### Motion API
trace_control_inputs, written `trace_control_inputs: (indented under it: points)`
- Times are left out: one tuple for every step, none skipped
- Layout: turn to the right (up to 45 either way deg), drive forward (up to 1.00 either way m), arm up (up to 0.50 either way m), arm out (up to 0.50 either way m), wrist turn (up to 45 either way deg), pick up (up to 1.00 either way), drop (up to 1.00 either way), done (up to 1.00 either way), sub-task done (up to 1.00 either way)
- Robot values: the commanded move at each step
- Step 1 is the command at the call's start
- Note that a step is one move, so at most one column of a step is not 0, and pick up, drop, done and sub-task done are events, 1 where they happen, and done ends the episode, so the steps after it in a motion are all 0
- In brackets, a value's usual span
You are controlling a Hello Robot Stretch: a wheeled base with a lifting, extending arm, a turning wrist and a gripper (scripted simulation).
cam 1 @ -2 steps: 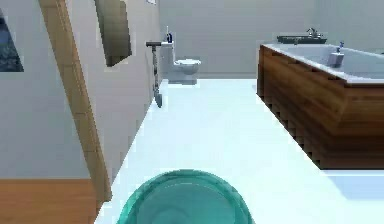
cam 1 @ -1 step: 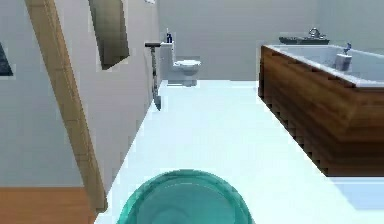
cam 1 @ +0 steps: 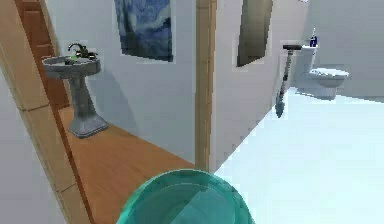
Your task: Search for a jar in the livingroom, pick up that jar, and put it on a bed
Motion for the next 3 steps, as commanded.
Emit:
trace_control_inputs:
  points:
    - [0.0, 0.95, 0.0, 0.0, 0.0, 0.0, 0.0, 0.0, 0.0]
    - [-45.0, 0.0, 0.0, 0.0, 0.0, 0.0, 0.0, 0.0, 0.0]
    - [-9.0, 0.0, 0.0, 0.0, 0.0, 0.0, 0.0, 0.0, 0.0]
